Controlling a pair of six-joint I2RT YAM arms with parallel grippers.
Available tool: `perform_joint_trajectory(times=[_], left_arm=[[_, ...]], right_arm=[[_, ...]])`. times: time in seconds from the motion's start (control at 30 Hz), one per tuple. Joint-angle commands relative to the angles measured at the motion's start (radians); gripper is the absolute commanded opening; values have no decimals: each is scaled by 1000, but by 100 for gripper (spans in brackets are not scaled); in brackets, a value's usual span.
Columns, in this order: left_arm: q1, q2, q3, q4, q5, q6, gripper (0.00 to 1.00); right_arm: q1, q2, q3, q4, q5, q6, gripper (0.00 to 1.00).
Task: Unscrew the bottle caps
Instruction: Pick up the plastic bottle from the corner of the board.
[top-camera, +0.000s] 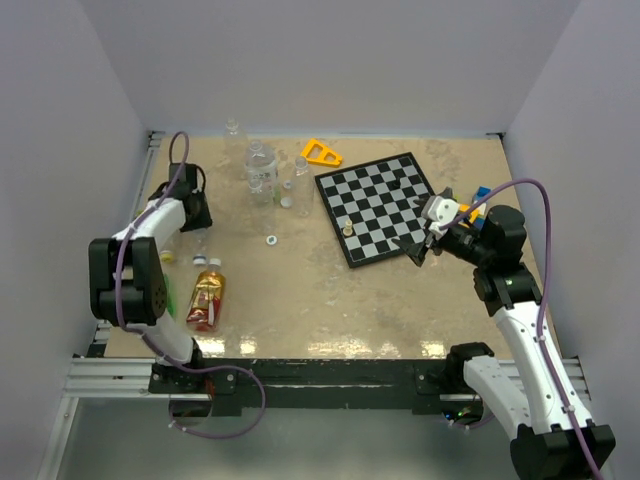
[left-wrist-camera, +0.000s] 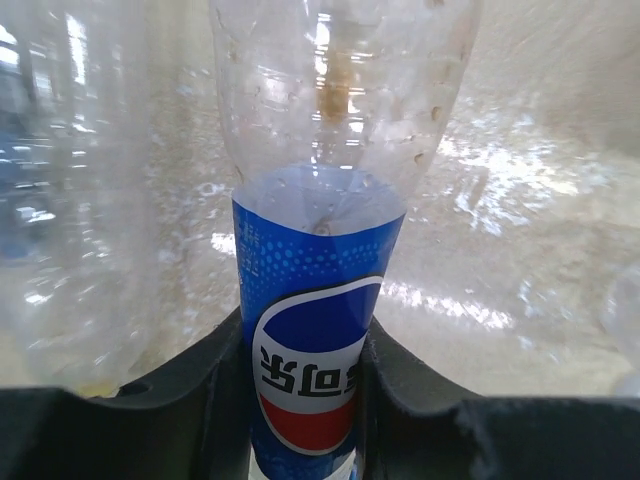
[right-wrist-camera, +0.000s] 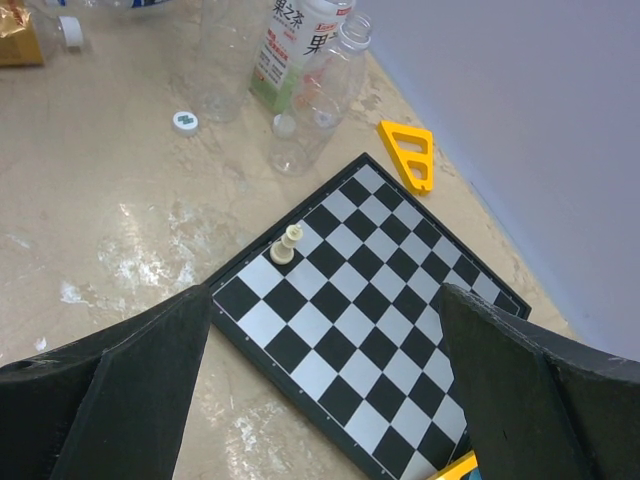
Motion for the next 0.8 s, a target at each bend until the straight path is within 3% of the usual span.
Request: perform_joint_trajectory(times=[0.0,0.13,0.27,0.5,0.63,0.77], left_arm=[[6,-214,51,-4,-1,11,16],[6,-369,74,-41,36,26,10],[-28,-478,208,-163,152,51,6],[-311,-484,433,-340,425,46,3],[-535,-475,431,-329,548,-5,2],[-741,-418,396,-309,539,-40,2]], right_arm=[[-3,-1,8,2,-26,-31,98],[-3,1,22,-40,-69,-79,98],[-5,2,45,-113,-141,-162,98],[-3,36,235,-489,-255,-595,98],[-3,65,325,-617,-251,-708,98],[-3,61,387,-704,-244,-827,98]])
